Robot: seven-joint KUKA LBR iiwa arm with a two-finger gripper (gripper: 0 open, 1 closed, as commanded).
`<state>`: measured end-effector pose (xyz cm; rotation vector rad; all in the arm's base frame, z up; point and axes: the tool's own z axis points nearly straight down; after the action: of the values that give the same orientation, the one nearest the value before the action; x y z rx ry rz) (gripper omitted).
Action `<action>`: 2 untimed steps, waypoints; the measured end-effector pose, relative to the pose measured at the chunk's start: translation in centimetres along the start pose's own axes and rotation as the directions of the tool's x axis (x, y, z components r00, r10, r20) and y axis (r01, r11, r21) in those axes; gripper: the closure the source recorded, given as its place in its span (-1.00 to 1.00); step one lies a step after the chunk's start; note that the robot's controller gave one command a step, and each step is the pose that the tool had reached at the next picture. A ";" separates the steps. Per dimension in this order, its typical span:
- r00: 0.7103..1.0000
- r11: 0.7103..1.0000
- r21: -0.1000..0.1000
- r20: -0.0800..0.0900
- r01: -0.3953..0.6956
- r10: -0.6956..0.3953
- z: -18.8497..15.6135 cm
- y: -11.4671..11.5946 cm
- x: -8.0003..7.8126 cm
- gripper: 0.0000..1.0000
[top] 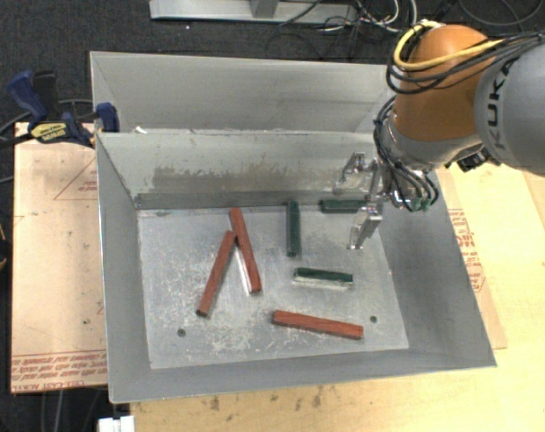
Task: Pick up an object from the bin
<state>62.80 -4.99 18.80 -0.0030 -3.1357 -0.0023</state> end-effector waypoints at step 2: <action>0.998 0.998 0.002 0.012 0.058 -0.058 5.0 0.8 2.9 -1.00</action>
Offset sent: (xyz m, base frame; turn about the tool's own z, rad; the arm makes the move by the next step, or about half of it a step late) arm -0.0617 0.0174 -0.1081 -0.1194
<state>59.90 -4.15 13.81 0.0890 -3.1466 -0.0003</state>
